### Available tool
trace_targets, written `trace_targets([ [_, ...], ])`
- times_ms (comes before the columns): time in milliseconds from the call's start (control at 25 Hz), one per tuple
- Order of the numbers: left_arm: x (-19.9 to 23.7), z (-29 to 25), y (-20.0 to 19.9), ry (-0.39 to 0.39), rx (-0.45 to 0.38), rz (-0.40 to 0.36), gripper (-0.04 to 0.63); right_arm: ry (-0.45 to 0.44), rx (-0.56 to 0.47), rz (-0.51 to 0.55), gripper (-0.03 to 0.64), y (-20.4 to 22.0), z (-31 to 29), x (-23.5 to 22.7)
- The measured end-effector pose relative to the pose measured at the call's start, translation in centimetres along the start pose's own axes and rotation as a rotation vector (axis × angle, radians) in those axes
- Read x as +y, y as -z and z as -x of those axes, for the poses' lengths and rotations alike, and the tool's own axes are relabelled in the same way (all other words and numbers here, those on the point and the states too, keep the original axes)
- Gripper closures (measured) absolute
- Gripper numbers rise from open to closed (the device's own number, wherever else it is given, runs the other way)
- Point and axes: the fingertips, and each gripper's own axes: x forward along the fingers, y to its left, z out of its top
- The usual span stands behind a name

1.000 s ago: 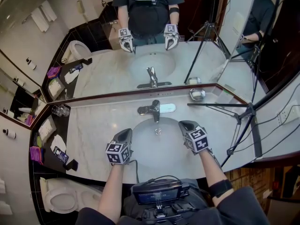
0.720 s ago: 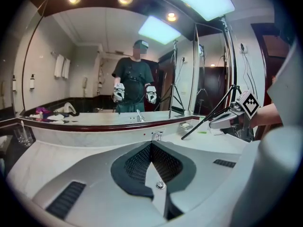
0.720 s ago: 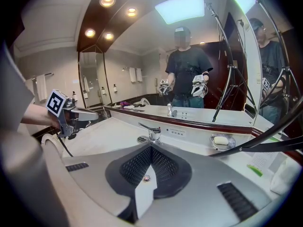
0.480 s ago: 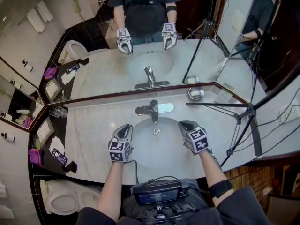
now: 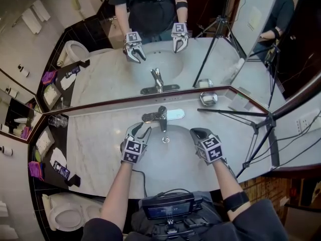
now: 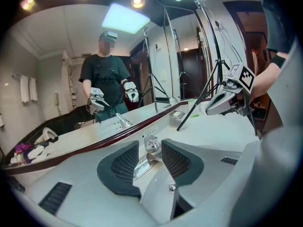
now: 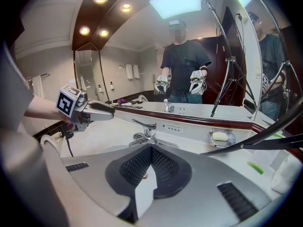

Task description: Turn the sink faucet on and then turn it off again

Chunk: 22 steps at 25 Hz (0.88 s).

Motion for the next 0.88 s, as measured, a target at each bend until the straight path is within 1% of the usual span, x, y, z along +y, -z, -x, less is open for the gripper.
trace_targets([
  [40,-0.2,-0.9,0.1,0.013,0.011,-0.029,0.434,0.001,0.003,-0.001,0.597,0.0,-0.1,-0.2],
  [80,-0.5,-1.7,0.3,0.026,0.024,-0.059,0.428,0.002,0.006,-0.002,0.597,0.1,-0.1,-0.3],
  [160,-1.1,-3.3,0.6,0.049,0.057,-0.145,0.400,0.004,0.011,-0.004,0.597,0.1,-0.2,-0.4],
  [200,-1.3,-4.0,0.7,0.059,0.073,-0.205,0.399,0.006,0.013,-0.004,0.597,0.1,-0.2,-0.5],
  [280,-1.7,-5.6,0.8,0.068,0.099,-0.350,0.377,0.010,0.016,-0.007,0.597,0.2,-0.2,-0.7],
  [400,-2.1,-7.2,0.1,0.043,0.114,-0.575,0.377,0.019,0.022,-0.017,0.597,0.5,-0.2,-1.3],
  [480,-2.3,-7.8,-0.4,0.020,0.122,-0.668,0.377,0.024,0.027,-0.024,0.597,0.8,-0.2,-1.7],
  [560,-2.4,-8.6,0.3,0.017,0.145,-0.714,0.377,0.028,0.031,-0.031,0.596,1.2,-0.3,-2.1],
  [640,-2.4,-9.3,1.3,0.017,0.170,-0.741,0.377,0.034,0.037,-0.038,0.597,1.5,-0.3,-2.6],
  [800,-2.2,-10.4,2.1,0.020,0.184,-0.763,0.379,0.039,0.046,-0.050,0.597,2.0,-0.5,-3.3],
  [880,-2.3,-10.7,2.4,0.031,0.189,-0.771,0.397,0.040,0.051,-0.054,0.597,2.2,-0.6,-3.3],
])
